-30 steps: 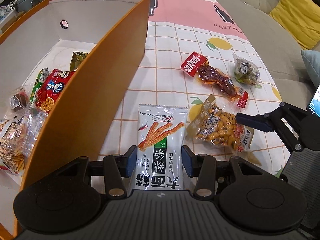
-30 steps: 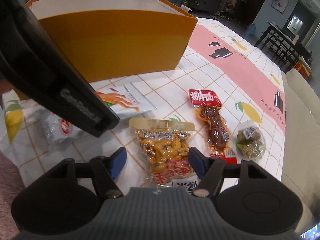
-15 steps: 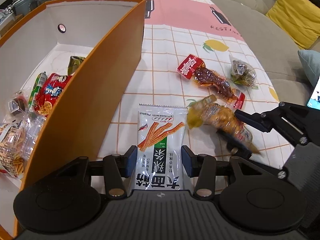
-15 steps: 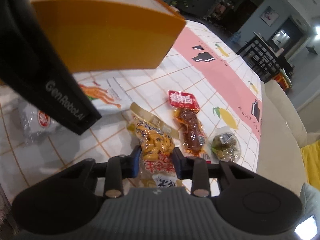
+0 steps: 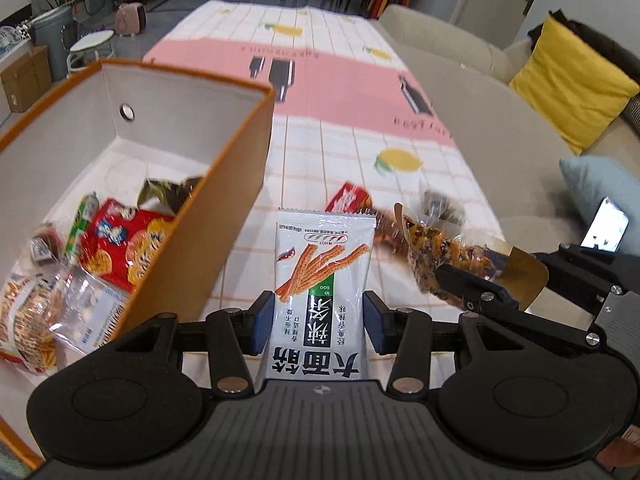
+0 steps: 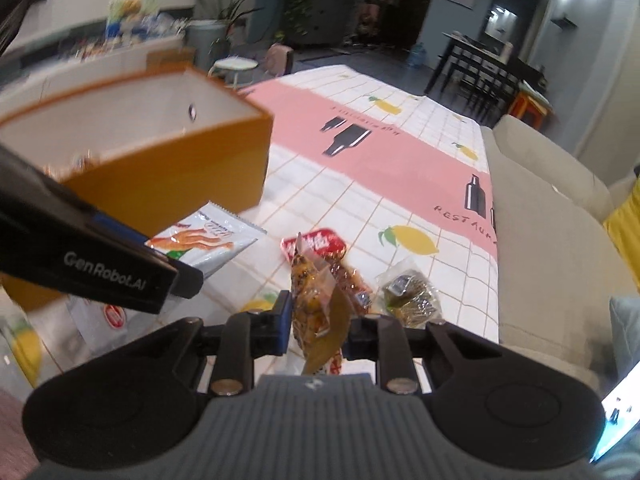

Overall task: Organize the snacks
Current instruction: 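Carry the noodle-stick packet and peanut bag over the orange box with both tools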

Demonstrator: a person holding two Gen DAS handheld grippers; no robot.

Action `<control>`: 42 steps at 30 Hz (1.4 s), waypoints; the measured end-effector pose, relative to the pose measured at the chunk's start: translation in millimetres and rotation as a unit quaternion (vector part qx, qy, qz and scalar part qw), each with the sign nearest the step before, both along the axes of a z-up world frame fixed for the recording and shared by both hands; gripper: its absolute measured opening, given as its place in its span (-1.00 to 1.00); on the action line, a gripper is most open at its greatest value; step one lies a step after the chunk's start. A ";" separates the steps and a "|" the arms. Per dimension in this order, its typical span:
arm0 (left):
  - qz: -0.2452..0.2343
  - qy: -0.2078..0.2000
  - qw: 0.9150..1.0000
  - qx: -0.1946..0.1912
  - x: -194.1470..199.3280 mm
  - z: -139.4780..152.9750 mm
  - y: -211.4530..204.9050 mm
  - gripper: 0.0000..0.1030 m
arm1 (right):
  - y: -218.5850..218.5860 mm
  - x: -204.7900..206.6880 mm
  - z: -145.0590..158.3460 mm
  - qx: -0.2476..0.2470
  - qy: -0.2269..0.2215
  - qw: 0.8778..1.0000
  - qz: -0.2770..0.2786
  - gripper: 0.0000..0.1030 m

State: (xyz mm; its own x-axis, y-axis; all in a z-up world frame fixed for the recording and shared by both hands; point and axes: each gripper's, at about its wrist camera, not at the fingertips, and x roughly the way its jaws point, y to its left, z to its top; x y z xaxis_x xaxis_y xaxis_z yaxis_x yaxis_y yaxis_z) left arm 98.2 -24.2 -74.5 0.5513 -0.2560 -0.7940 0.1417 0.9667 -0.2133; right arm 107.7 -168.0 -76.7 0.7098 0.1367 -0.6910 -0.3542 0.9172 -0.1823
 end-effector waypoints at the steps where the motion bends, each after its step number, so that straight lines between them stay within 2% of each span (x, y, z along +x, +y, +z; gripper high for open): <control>1: 0.001 -0.002 1.000 -0.003 -1.2 4.2 0.7 0.03 | -1.5 0.5 3.2 0.011 0.000 1.000 -0.004 -0.63; 6: 0.017 -0.027 0.999 -0.036 -5.7 32.6 14.4 0.03 | -7.3 0.7 25.5 0.070 -0.008 0.997 -0.017 -0.63; 11: 0.033 -0.063 0.996 -0.046 -1.2 63.7 32.6 0.03 | -0.2 2.0 57.5 0.102 -0.034 0.994 -0.005 -0.63; 14: 0.044 -0.075 0.995 -0.039 5.4 77.5 48.8 0.03 | 9.7 10.1 75.1 0.125 -0.043 0.991 0.012 -0.63; 17: 0.052 -0.085 0.995 -0.016 13.1 87.0 66.0 0.03 | 26.1 19.9 89.7 0.132 -0.055 0.989 0.033 -0.63; 21: 0.059 -0.084 0.995 0.002 30.0 92.2 91.0 0.03 | 56.2 38.3 103.7 0.145 -0.058 0.985 0.066 -0.63; 26: 0.063 -0.077 0.994 0.040 52.2 86.0 115.8 0.03 | 96.3 76.0 107.1 0.163 -0.028 0.982 0.092 -0.63; 32: 0.046 -0.049 0.994 0.089 83.2 59.9 133.4 0.03 | 139.0 126.8 95.0 0.147 0.011 0.983 0.105 -0.63; 37: 0.021 -0.021 0.993 0.111 100.1 36.4 137.7 0.03 | 172.5 148.7 74.4 0.087 0.027 0.987 0.132 -0.63; 42: -0.005 0.001 0.989 0.146 111.1 14.8 134.5 0.03 | 188.9 161.9 46.8 0.034 0.050 0.987 0.150 -0.63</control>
State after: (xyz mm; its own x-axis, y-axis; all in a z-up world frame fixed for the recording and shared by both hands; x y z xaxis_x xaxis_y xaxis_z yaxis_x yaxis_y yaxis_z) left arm 209.3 110.4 -59.7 0.5479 -0.0206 -0.8363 0.1521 0.9855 0.0754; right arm 269.6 20.9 -30.0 0.5582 0.3789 -0.7381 -0.6256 0.7766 -0.0744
